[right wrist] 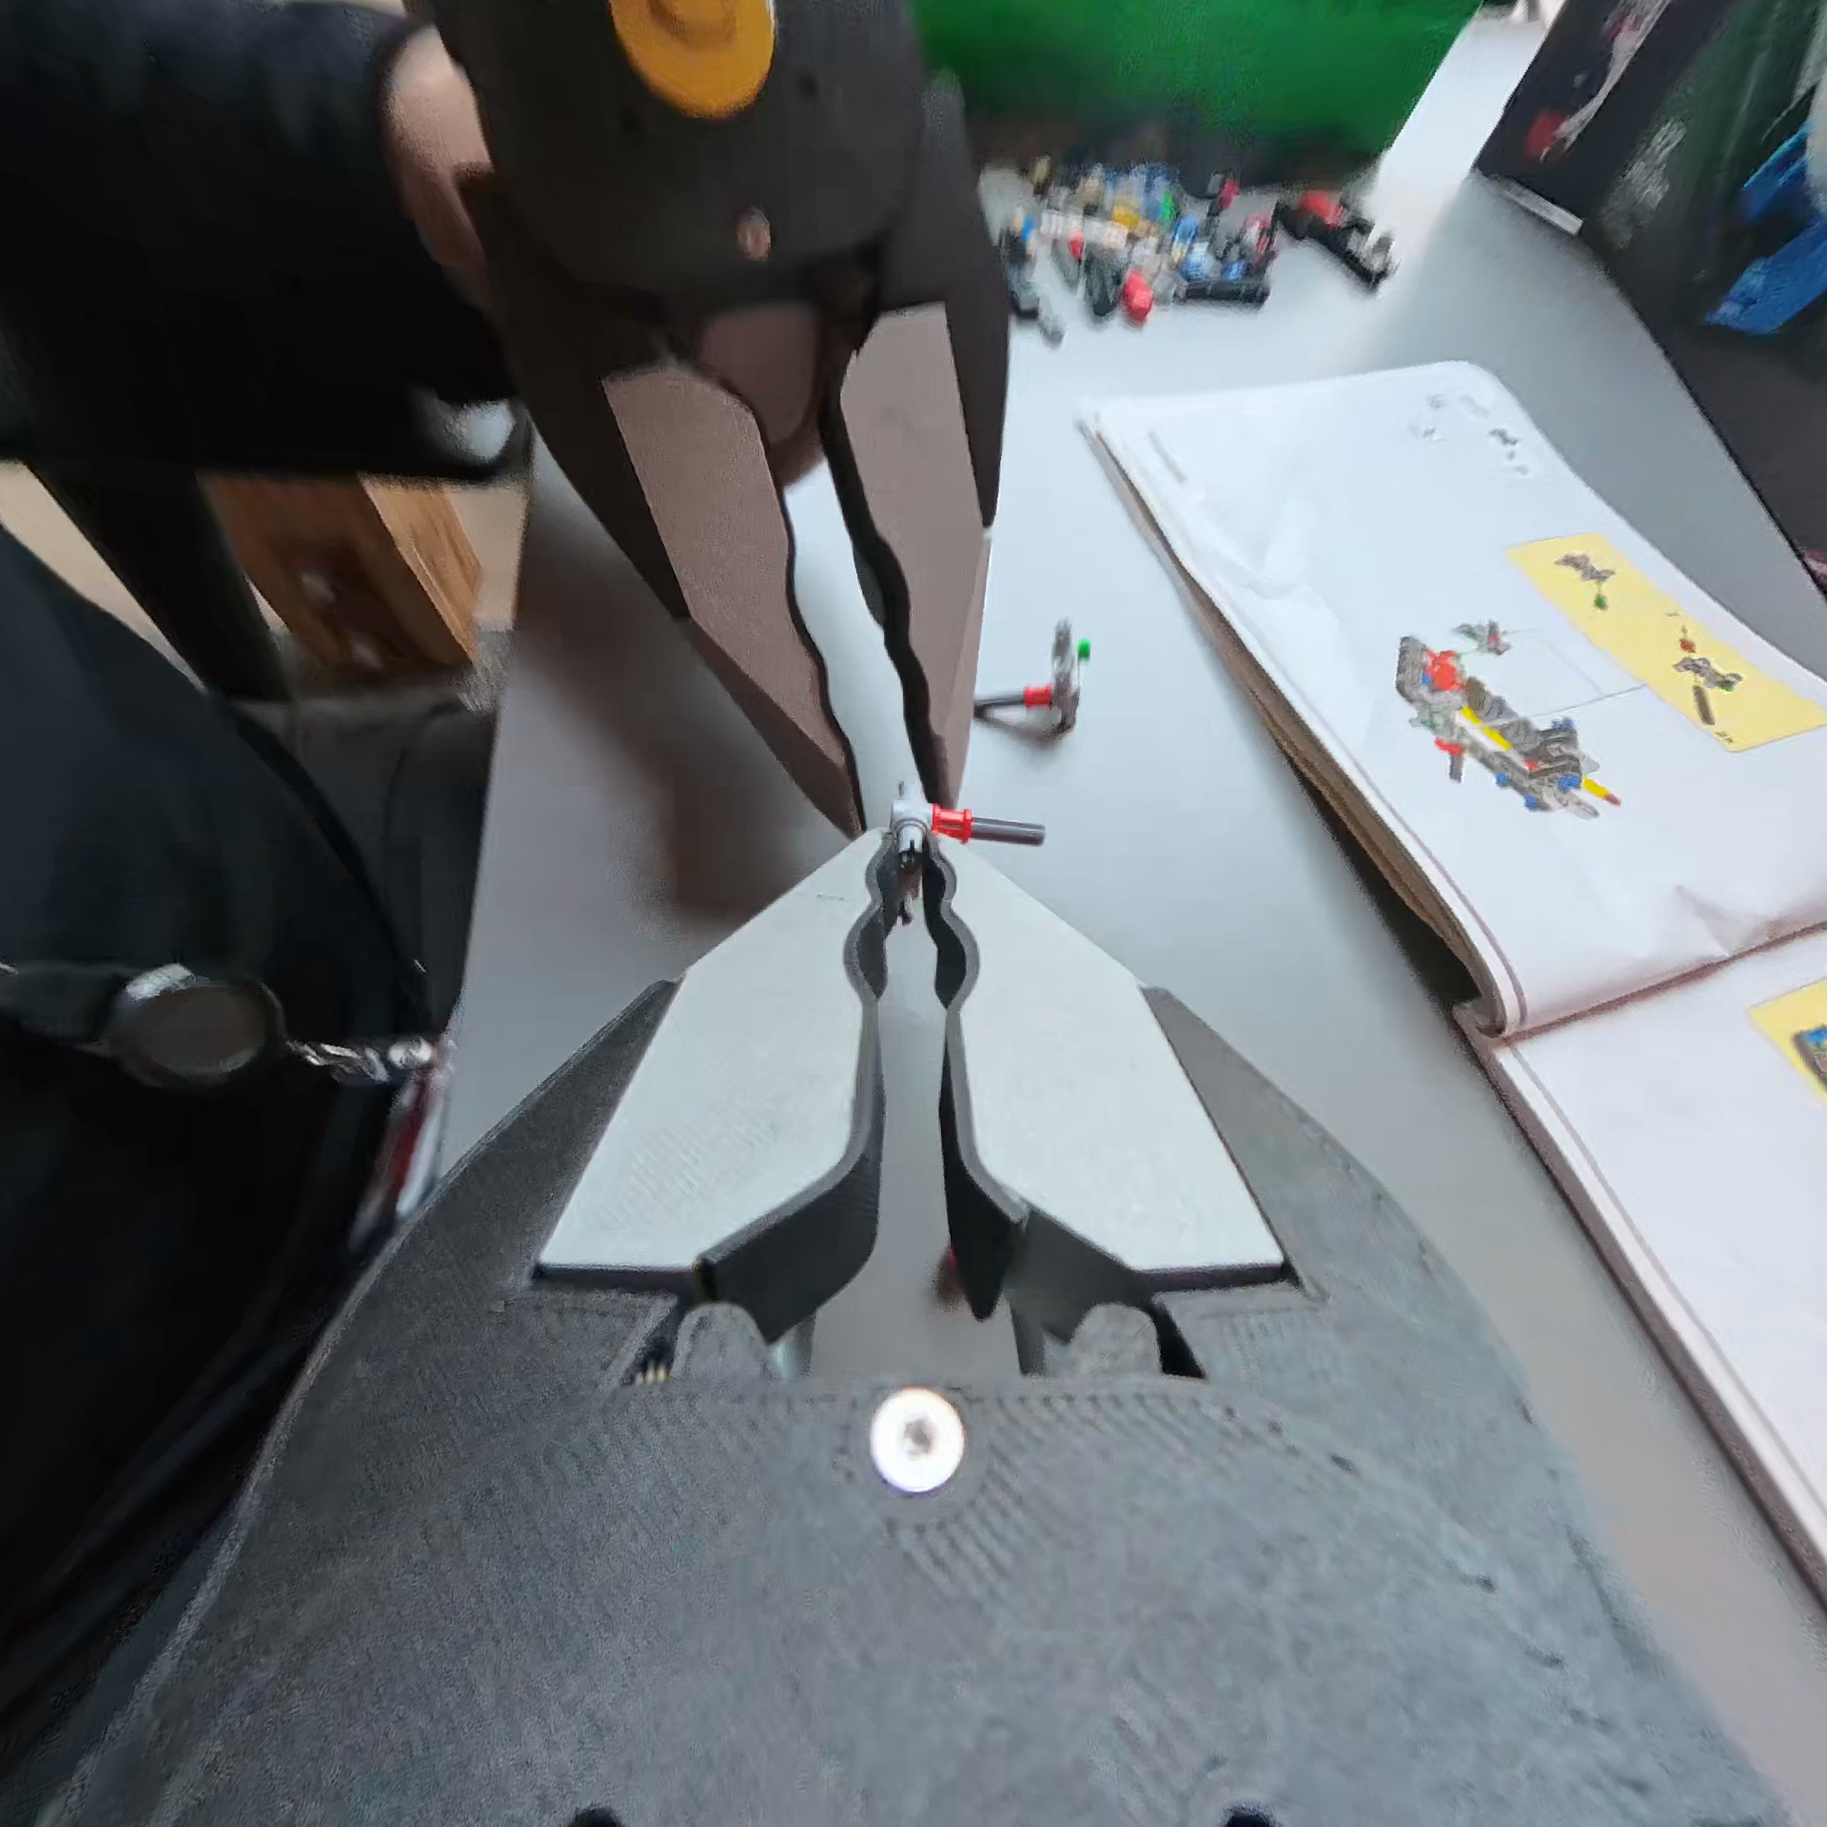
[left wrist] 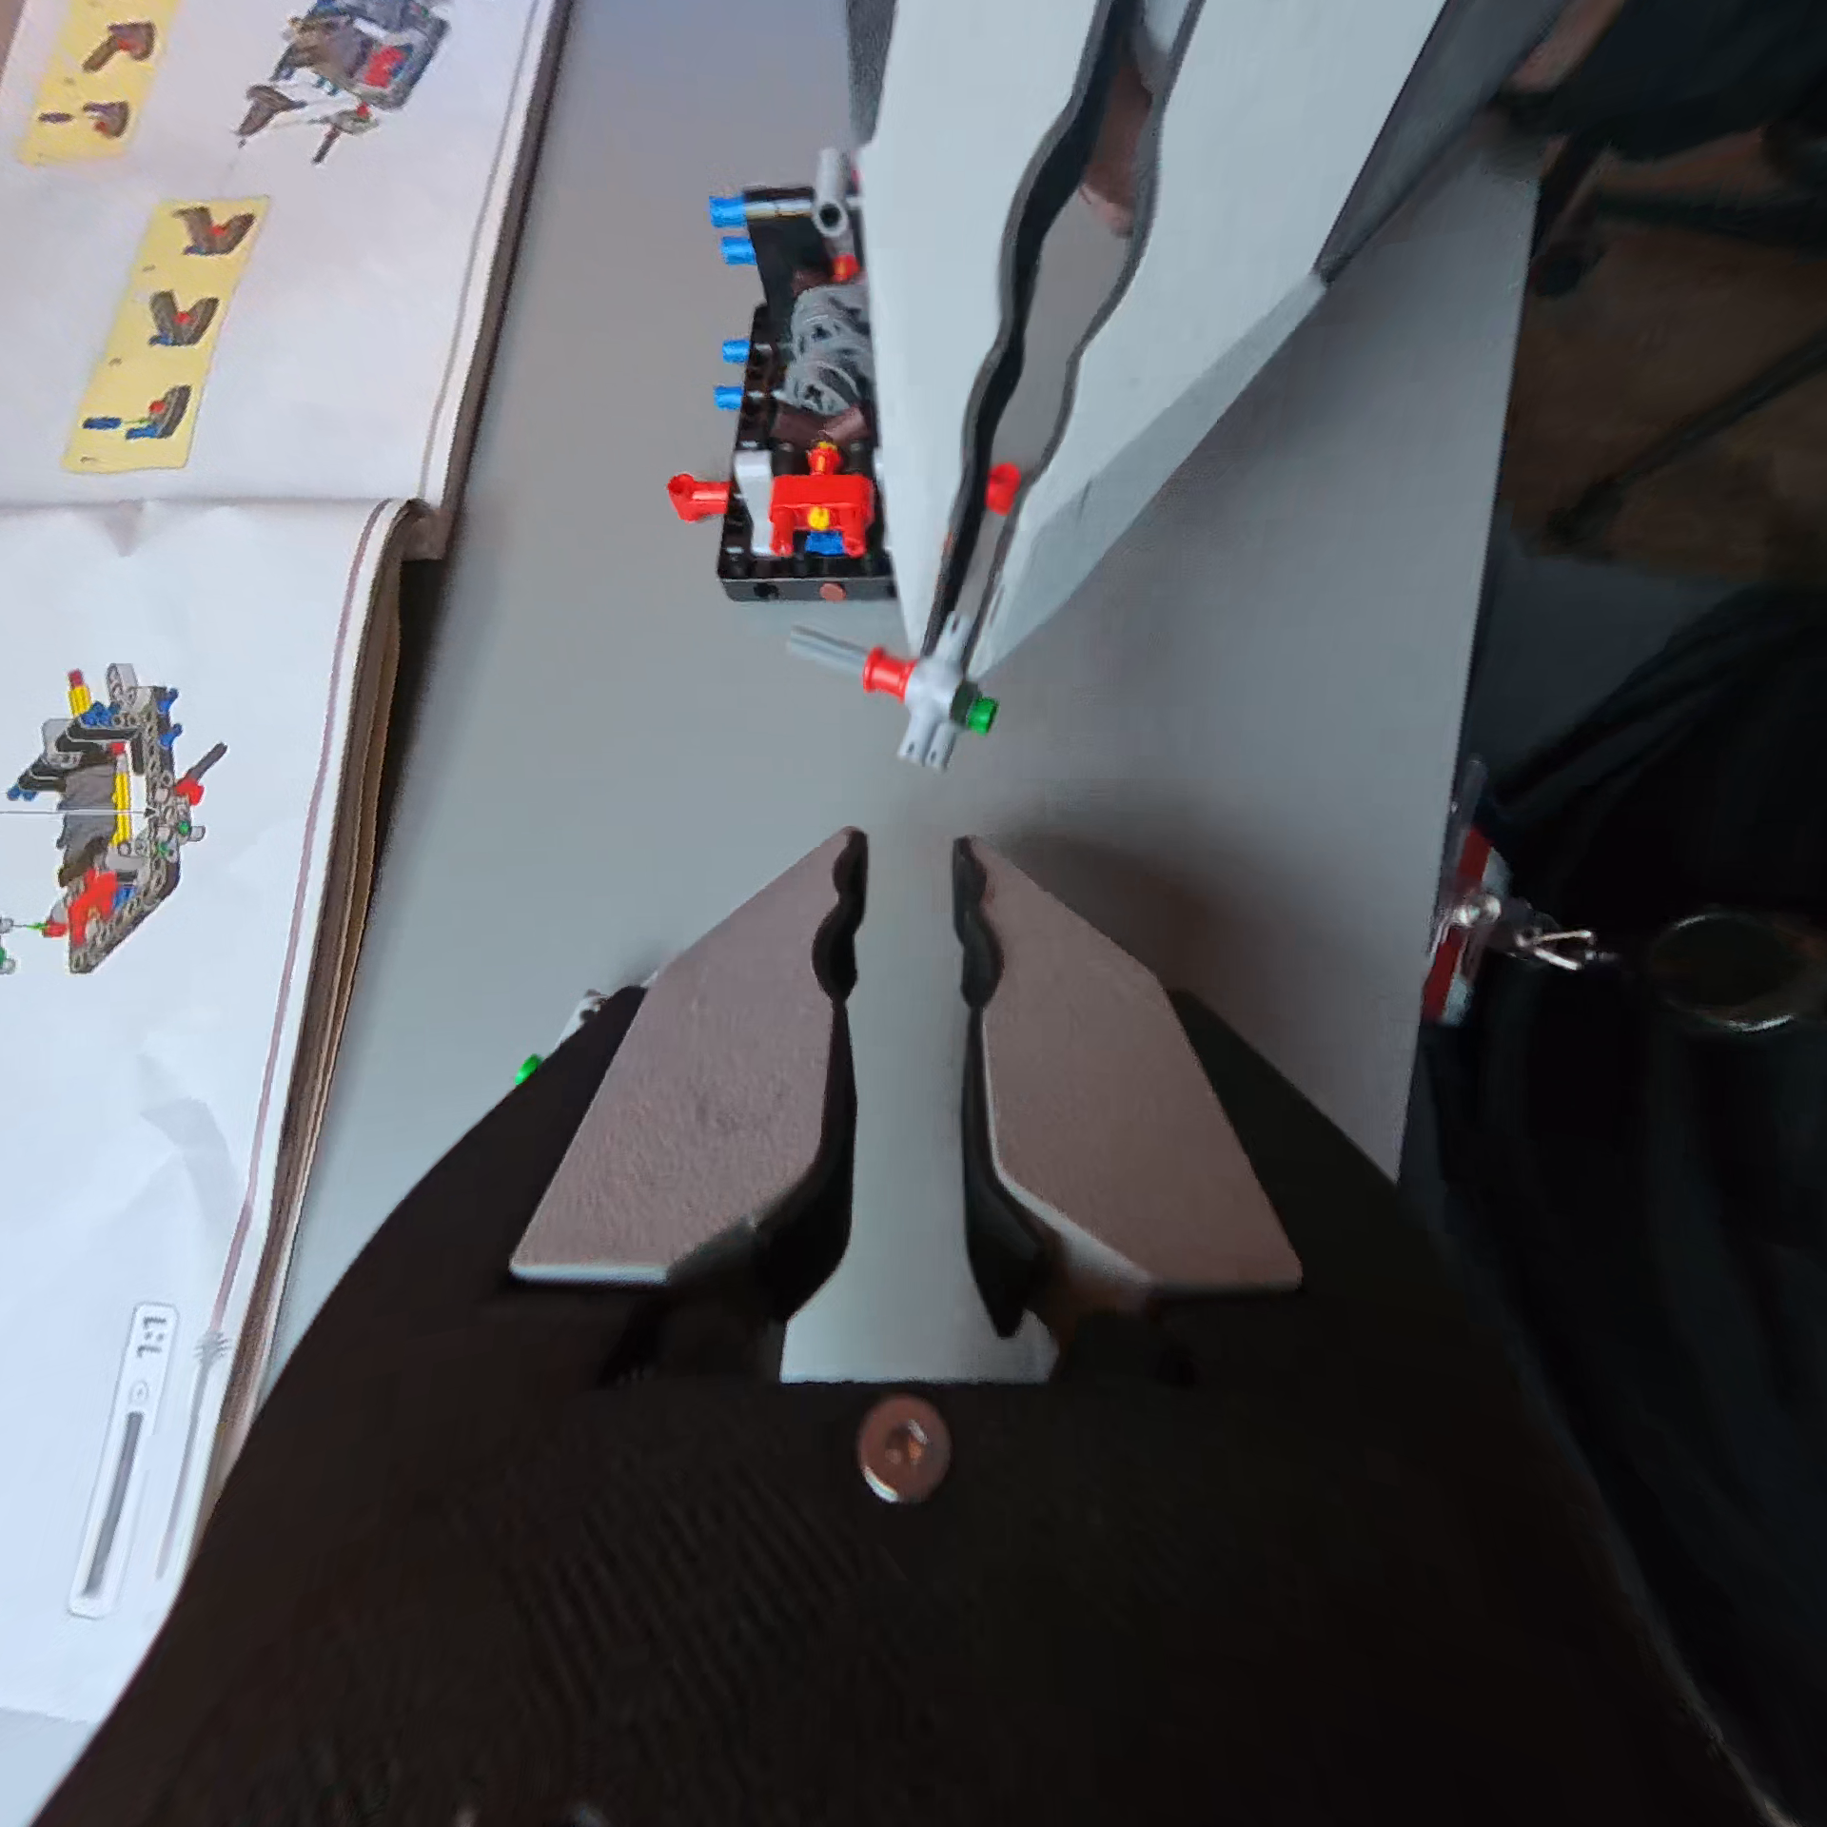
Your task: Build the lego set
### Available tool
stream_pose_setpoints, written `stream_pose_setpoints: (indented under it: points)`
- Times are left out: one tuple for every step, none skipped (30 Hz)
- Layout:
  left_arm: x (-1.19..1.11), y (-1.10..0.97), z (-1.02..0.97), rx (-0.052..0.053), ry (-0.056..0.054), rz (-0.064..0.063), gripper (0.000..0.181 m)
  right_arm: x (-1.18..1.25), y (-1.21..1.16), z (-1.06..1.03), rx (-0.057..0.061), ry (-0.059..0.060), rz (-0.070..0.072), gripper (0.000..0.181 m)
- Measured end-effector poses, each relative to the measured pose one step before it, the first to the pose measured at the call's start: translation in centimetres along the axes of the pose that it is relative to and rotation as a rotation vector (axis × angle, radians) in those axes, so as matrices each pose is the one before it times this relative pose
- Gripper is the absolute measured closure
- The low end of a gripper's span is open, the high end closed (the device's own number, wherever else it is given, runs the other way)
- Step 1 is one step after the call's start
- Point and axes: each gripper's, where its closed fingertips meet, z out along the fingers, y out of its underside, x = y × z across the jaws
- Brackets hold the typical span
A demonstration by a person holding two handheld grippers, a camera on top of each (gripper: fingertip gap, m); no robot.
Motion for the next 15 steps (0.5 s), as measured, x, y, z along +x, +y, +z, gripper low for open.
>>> stream_pose_setpoints:
  points:
    - [0.012, -0.355, -0.124, 0.0368, 0.0224, -0.0295, 0.165, 0.058, -0.745, -0.451, 0.0608, -0.0228, 0.0421, 0.180]
    - [0.285, -0.570, -0.167, 0.0472, 0.0382, -0.0308, 0.166, -0.069, -0.852, -0.414, 0.0671, -0.0283, 0.0424, 0.180]
    - [0.230, -0.747, -0.196, 0.0553, 0.0318, -0.0292, 0.167, -0.016, -0.772, -0.365, 0.0598, -0.0206, 0.0340, 0.180]
    - [0.172, -0.777, -0.215, 0.0539, 0.0252, -0.0243, 0.168, 0.010, -0.617, -0.299, 0.0484, -0.0128, 0.0216, 0.180]
    - [0.240, -0.691, -0.217, 0.0444, 0.0266, -0.0199, 0.169, -0.116, -0.482, -0.224, 0.0375, -0.0159, 0.0117, 0.180]
    - [0.199, -0.646, -0.215, 0.0391, 0.0205, -0.0184, 0.169, -0.138, -0.320, -0.158, 0.0244, -0.0136, 0.0097, 0.180]
    - [0.155, -0.641, -0.192, 0.0383, 0.0148, -0.0156, 0.170, -0.051, -0.215, -0.100, 0.0161, -0.0057, 0.0082, 0.180]
    - [0.194, -0.615, -0.164, 0.0370, 0.0147, -0.0127, 0.170, -0.120, -0.157, -0.025, 0.0137, -0.0082, 0.0032, 0.180]
    - [0.231, -0.503, -0.119, 0.0288, 0.0169, -0.0136, 0.171, -0.096, -0.115, 0.021, 0.0107, -0.0037, 0.0023, 0.180]
    - [0.323, -0.312, -0.051, 0.0167, 0.0224, -0.0130, 0.171, 0.107, -0.072, 0.032, 0.0082, 0.0107, -0.0022, 0.180]
    - [0.241, -0.108, 0.017, 0.0054, 0.0169, -0.0102, 0.172, -0.024, -0.091, 0.019, 0.0087, 0.0025, -0.0079, 0.180]
    - [0.059, 0.026, 0.033, 0.0013, 0.0045, -0.0061, 0.172, -0.070, -0.056, 0.007, 0.0047, -0.0022, -0.0021, 0.180]
    - [0.067, 0.024, 0.022, 0.0032, 0.0065, -0.0070, 0.171, -0.034, -0.010, 0.008, 0.0008, -0.0013, 0.0002, 0.180]
    - [0.062, -0.019, -0.022, 0.0044, 0.0076, -0.0097, 0.172, -0.060, -0.034, 0.023, 0.0049, -0.0028, 0.0000, 0.180]
    - [0.098, -0.055, -0.054, 0.0068, 0.0117, -0.0097, 0.172, -0.071, -0.060, -0.023, 0.0073, -0.0054, 0.0009, 0.180]
